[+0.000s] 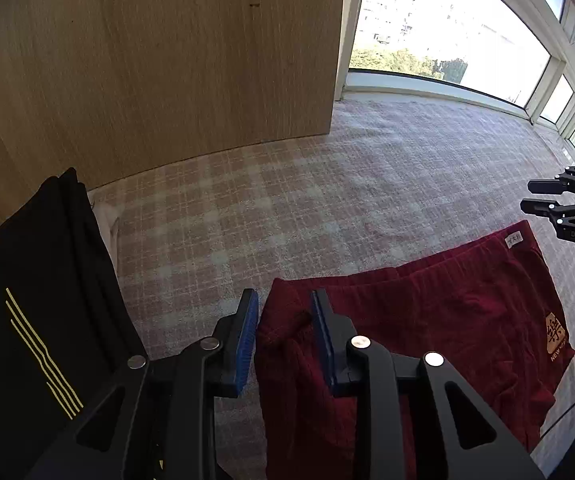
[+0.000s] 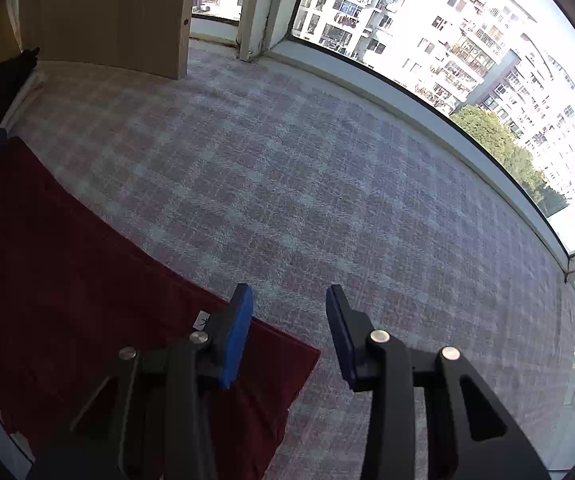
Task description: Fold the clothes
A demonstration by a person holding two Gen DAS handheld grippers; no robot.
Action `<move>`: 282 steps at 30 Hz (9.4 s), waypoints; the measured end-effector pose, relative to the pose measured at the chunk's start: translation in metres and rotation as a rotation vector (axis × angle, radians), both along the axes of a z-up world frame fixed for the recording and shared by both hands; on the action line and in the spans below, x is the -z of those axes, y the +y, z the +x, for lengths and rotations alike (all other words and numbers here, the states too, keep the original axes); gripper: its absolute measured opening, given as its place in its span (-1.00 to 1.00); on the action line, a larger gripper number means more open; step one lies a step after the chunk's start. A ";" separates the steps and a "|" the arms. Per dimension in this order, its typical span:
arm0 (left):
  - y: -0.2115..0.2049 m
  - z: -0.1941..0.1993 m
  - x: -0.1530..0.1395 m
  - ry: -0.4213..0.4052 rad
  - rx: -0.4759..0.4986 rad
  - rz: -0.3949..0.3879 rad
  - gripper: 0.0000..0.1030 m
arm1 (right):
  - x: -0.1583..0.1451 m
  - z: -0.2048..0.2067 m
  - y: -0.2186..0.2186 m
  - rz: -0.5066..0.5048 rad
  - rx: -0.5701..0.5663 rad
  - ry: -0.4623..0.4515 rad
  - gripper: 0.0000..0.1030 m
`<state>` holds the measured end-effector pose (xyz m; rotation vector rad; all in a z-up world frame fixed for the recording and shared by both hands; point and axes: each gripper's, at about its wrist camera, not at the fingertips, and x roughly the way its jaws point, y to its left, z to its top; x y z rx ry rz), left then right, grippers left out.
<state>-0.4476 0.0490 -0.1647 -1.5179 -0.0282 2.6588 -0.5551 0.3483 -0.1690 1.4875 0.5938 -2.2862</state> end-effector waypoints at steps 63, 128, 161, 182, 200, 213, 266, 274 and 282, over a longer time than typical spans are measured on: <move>0.038 0.169 0.043 -0.162 0.310 0.079 -0.20 | 0.036 0.215 0.075 -0.053 0.135 -0.106 -0.13; 0.066 0.182 -0.007 -0.109 0.354 0.136 -0.18 | -0.036 0.188 0.141 -0.136 0.163 -0.156 -0.46; 0.412 0.121 0.031 -0.086 0.529 -0.048 -0.50 | 0.018 0.019 0.099 -0.257 -0.195 -0.198 -0.16; 0.331 0.116 0.003 0.010 0.225 0.165 -0.89 | 0.025 0.009 0.046 -0.254 -0.328 -0.161 0.11; 0.301 0.119 0.007 0.002 0.148 0.200 -0.89 | 0.032 -0.007 0.037 -0.326 -0.403 -0.201 0.15; 0.291 0.116 0.008 0.009 0.133 0.228 -0.88 | 0.047 -0.008 0.022 -0.308 -0.397 -0.250 -0.12; 0.101 0.198 -0.022 0.158 -0.044 0.423 -0.87 | -0.033 0.025 -0.126 -0.482 -0.237 -0.305 -0.69; 0.014 0.215 -0.002 0.122 -0.060 0.428 -0.87 | -0.006 0.039 -0.234 -0.421 -0.219 -0.328 -0.69; -0.024 0.211 0.019 0.079 -0.051 0.434 -0.87 | 0.027 0.039 -0.297 -0.260 -0.210 -0.354 -0.66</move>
